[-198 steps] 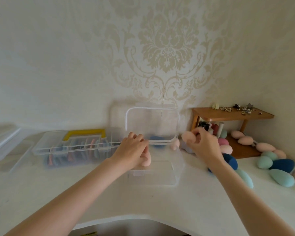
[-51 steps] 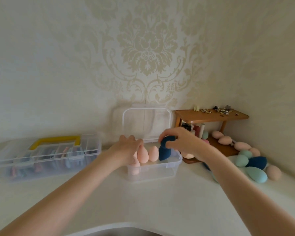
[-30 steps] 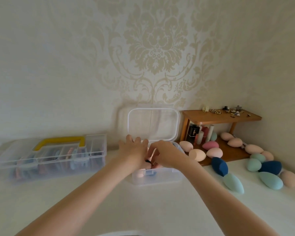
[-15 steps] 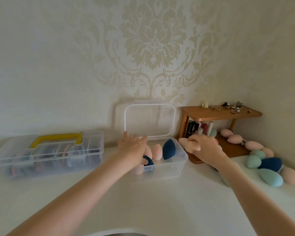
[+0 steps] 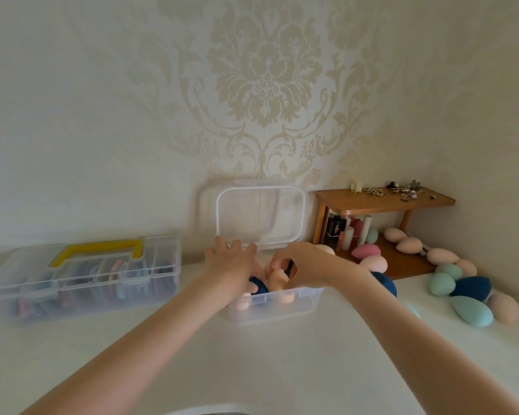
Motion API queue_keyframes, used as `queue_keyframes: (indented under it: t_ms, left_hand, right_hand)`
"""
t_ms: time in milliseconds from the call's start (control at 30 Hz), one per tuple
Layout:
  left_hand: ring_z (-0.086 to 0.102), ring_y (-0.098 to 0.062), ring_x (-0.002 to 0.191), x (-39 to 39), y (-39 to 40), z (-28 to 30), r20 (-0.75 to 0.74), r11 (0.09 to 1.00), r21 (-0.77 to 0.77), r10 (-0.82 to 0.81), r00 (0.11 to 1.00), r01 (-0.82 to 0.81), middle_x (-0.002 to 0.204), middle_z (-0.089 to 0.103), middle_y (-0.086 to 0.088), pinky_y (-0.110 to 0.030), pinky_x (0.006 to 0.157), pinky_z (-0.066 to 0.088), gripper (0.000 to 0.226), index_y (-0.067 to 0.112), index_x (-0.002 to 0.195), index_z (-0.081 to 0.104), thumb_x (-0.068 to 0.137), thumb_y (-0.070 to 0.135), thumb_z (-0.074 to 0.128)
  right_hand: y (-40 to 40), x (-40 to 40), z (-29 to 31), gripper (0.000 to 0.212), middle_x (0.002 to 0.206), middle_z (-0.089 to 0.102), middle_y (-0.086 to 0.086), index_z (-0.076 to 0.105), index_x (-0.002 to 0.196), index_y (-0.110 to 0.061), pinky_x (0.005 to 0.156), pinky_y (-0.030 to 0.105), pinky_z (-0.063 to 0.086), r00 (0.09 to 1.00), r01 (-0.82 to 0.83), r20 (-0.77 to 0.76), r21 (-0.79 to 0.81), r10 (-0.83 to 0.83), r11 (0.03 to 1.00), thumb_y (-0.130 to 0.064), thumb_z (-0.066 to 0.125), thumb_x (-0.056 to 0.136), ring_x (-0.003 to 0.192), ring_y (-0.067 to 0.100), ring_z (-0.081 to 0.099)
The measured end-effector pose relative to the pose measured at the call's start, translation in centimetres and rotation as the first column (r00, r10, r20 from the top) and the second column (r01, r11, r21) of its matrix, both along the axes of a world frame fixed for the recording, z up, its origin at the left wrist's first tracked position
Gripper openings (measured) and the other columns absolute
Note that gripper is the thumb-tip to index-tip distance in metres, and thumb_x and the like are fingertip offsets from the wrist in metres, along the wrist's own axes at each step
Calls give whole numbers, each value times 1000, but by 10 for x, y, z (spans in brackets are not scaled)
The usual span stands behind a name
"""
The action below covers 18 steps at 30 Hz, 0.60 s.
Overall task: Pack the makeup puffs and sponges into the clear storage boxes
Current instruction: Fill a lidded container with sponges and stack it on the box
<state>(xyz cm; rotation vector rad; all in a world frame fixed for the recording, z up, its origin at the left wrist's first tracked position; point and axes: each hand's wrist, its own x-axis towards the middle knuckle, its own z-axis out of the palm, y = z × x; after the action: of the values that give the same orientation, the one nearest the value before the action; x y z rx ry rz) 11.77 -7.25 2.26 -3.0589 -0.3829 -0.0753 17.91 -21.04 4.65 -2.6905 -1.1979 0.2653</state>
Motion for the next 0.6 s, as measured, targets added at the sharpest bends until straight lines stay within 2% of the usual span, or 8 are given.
queue_keyframes:
  t_ms: [33,133,200,267,367,433,500,600]
  left_hand:
    - [35,-33,120,0,1,0,3,1000,-2,-1,1000,1,128,45,-6,-34,84,32,53,18,127,38,83,40,59]
    - [35,-33,119,-2,4,0,2,1000,-2,1,1000,-1,125,46,-6,-35,84,31,50,17,123,40,83,39,58]
    - [35,-32,119,-5,6,2,3,999,38,-4,1000,4,125,45,-6,-36,89,32,49,17,123,41,83,40,57]
    - [35,-30,119,-6,7,3,55,993,103,-55,997,49,126,44,-7,-36,93,31,51,16,124,43,83,44,57]
    - [37,-26,119,-1,4,2,145,985,40,-170,975,166,125,45,-5,-36,97,32,57,18,125,45,83,55,51]
    - [38,-26,119,6,2,-1,124,980,-17,-195,973,199,125,46,-5,-36,98,33,58,19,126,44,83,58,49]
    - [38,-27,121,11,2,-5,83,982,-72,-168,982,174,126,48,-3,-37,99,33,57,22,127,42,82,56,51]
    - [39,-25,120,12,4,-6,74,978,-132,-151,986,160,124,51,0,-39,98,35,48,23,125,42,83,44,51]
  right_hand:
    - [3,0,-3,29,94,53,-11,61,114,-25,58,10,31,1000,-9,25,-7,9,1000,-16,61,86,86,9,52]
    - [9,0,-7,28,94,52,-7,58,114,-18,75,20,39,999,-5,49,4,4,1000,-15,60,86,89,12,49]
    - [13,0,-11,18,92,54,-5,54,97,-23,82,31,48,999,26,41,60,-28,998,-15,63,83,89,16,51]
    - [18,2,-14,21,93,58,1,44,74,-29,87,38,51,997,55,57,57,-58,997,-20,61,81,91,21,55]
    - [27,2,-13,21,92,63,11,44,60,-23,92,39,50,997,69,42,14,-69,998,-28,53,78,92,26,60]
    - [25,0,-8,21,91,63,9,53,62,-20,89,28,50,999,43,10,9,-43,999,-28,55,82,90,22,59]
    - [14,2,-1,13,92,63,4,68,81,-14,75,15,45,1000,22,-19,53,-21,998,-19,57,86,89,17,59]
    - [-10,26,10,17,101,69,6,68,97,-8,77,22,50,980,186,12,308,-199,933,-8,54,88,90,18,62]
